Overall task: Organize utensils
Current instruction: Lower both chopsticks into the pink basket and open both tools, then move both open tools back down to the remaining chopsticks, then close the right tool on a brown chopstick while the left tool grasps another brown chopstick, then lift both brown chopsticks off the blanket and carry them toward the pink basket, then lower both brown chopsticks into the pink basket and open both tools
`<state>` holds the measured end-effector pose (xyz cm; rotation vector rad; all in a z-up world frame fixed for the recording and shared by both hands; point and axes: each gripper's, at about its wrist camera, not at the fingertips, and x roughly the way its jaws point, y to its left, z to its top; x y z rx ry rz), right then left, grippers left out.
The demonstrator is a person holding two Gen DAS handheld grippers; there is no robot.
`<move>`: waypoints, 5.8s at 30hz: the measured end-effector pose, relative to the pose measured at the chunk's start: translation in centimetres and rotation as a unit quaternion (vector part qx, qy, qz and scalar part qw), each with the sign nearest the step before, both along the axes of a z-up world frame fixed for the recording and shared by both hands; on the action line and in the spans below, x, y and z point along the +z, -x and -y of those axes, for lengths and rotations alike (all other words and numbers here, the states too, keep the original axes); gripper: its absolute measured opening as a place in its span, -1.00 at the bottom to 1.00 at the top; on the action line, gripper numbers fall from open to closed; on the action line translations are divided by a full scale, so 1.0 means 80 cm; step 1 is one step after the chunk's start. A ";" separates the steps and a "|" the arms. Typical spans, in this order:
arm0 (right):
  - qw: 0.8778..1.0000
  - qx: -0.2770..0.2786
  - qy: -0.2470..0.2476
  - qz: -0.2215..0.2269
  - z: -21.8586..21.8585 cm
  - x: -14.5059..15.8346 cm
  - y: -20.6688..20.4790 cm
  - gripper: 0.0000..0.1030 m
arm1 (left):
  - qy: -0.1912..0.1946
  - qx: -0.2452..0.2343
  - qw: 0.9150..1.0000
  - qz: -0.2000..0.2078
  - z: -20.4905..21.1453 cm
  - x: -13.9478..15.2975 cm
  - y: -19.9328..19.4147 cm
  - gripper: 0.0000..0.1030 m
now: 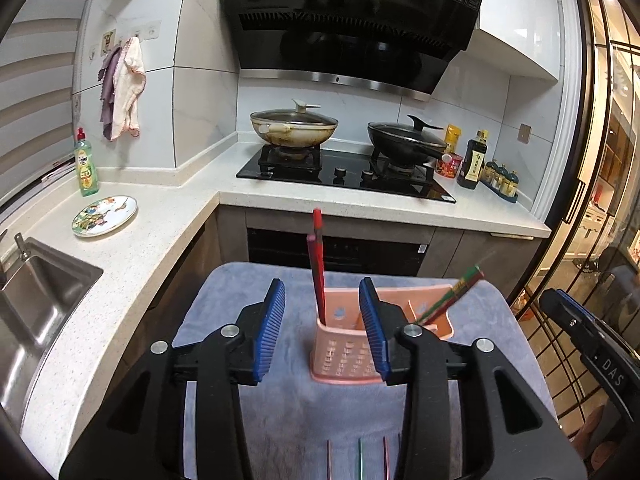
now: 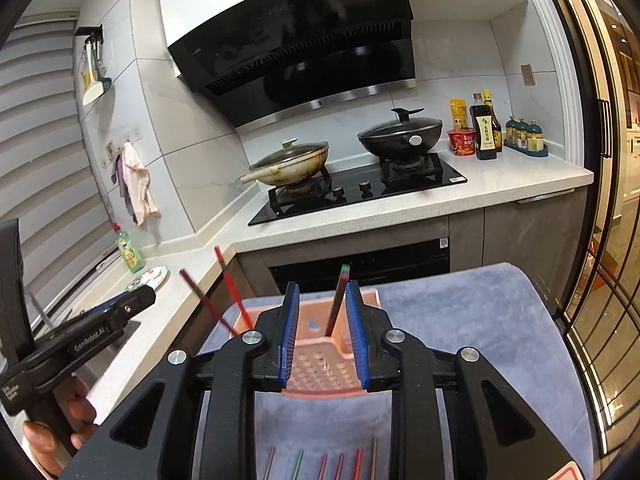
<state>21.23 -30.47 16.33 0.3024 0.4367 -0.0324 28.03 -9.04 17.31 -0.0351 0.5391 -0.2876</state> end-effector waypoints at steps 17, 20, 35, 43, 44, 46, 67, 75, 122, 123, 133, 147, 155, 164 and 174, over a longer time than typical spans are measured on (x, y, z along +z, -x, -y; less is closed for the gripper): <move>0.997 0.014 0.040 -0.072 -0.044 -0.075 0.146 -0.53 | -0.050 0.021 0.997 -0.053 -0.046 -0.075 0.133 -0.17; 0.995 0.015 0.037 -0.094 -0.047 -0.102 0.168 -0.53 | -0.057 0.023 0.996 -0.063 -0.052 -0.094 0.152 -0.12; 0.982 0.020 0.044 -0.185 -0.070 -0.210 0.206 -0.53 | -0.069 0.022 0.988 -0.134 -0.074 -0.180 0.211 -0.01; 0.977 0.020 0.046 -0.209 -0.074 -0.240 0.201 -0.53 | -0.077 0.016 0.984 -0.160 -0.075 -0.208 0.220 0.03; 0.976 0.020 0.046 -0.213 -0.074 -0.244 0.200 -0.53 | -0.077 0.016 0.984 -0.162 -0.074 -0.211 0.221 0.04; 0.975 0.020 0.046 -0.217 -0.075 -0.249 0.199 -0.53 | -0.077 0.014 0.983 -0.167 -0.074 -0.216 0.223 0.06; 0.971 0.012 0.037 -0.234 -0.061 -0.271 0.203 -0.86 | -0.089 -0.016 0.977 -0.193 -0.049 -0.246 0.238 0.23; 0.972 0.010 0.029 -0.234 -0.059 -0.272 0.207 -0.86 | -0.089 -0.028 0.975 -0.203 -0.040 -0.261 0.240 0.23; 0.994 -0.013 0.027 -0.104 -0.023 -0.119 0.214 -0.87 | -0.032 -0.016 0.987 -0.155 -0.070 -0.161 0.215 -0.85; 0.995 -0.014 0.029 -0.097 -0.021 -0.111 0.212 -0.87 | -0.029 -0.016 0.988 -0.151 -0.071 -0.154 0.214 -0.85; 0.998 -0.026 0.026 -0.044 -0.003 -0.052 0.189 -0.87 | -0.017 -0.010 0.994 -0.107 -0.068 -0.096 0.173 -0.86; 1.000 -0.027 0.014 0.004 0.014 0.009 0.132 -0.87 | 0.007 -0.013 0.998 -0.065 -0.046 -0.026 0.097 -0.86; 0.998 -0.017 0.003 0.057 0.016 0.068 0.069 -0.87 | 0.036 -0.020 0.999 -0.016 -0.031 0.043 0.057 -0.86; 0.995 -0.029 -0.009 0.100 0.025 0.128 -0.027 -0.87 | 0.068 -0.008 0.996 0.065 -0.006 0.122 -0.007 -0.86; 0.997 -0.035 -0.014 0.063 0.031 0.087 -0.100 -0.86 | 0.048 0.000 0.997 0.061 0.021 0.091 -0.075 -0.86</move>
